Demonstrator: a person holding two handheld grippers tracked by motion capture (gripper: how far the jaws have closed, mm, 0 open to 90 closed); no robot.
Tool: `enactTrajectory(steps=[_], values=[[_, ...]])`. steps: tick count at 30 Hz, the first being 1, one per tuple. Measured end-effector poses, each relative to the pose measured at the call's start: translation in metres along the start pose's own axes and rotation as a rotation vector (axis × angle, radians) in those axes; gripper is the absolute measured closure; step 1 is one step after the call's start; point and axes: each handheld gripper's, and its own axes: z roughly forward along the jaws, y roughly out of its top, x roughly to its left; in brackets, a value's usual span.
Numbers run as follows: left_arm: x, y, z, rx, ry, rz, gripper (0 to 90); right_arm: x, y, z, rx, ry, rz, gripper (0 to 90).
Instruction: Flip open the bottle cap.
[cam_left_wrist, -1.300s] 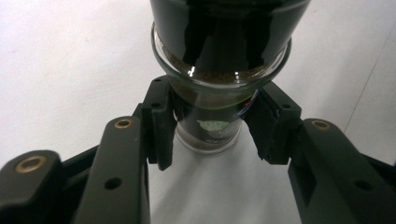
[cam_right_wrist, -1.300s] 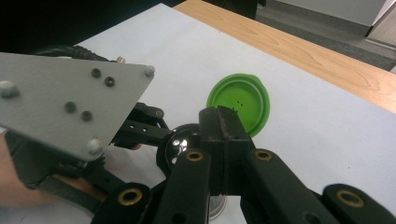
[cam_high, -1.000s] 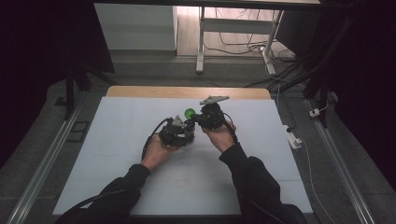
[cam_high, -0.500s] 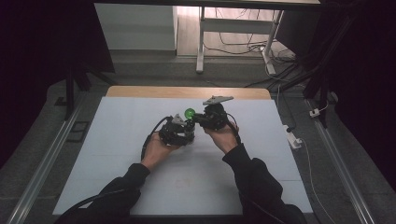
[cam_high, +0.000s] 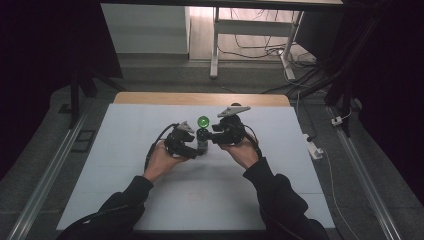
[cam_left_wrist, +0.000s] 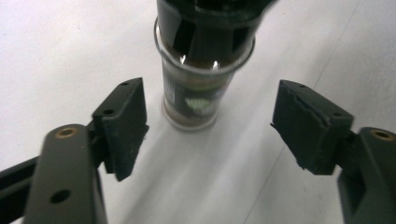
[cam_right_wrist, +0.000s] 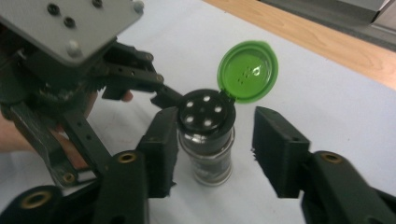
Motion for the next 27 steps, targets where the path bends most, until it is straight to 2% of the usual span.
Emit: enactTrajectory(steps=[3, 8, 12, 16, 21, 27], values=[[0.001, -0.003, -0.005, -0.005, 0.005, -0.008, 22.5, -0.001, -0.003, -0.002, 0.004, 0.014, 0.011, 43.0], [-0.001, -0.002, -0.011, -0.012, -0.023, -0.028, 16.4, 0.001, -0.006, -0.005, -0.008, 0.025, 0.033, 34.2], [-0.005, -0.001, -0.017, -0.019, -0.047, -0.043, 13.4, 0.004, -0.007, -0.009, 0.005, 0.033, 0.044, 26.3], [-0.009, -0.003, -0.024, 0.003, -0.061, -0.03, 9.6, 0.007, -0.01, -0.013, 0.024, 0.033, 0.046, 14.8], [-0.011, -0.006, -0.034, 0.015, -0.065, -0.036, 5.3, 0.012, -0.013, -0.018, 0.014, 0.053, 0.031, 8.6], [-0.015, -0.016, -0.048, -0.001, -0.073, -0.043, 2.3, 0.017, -0.018, -0.025, 0.002, 0.065, 0.029, 3.2]])
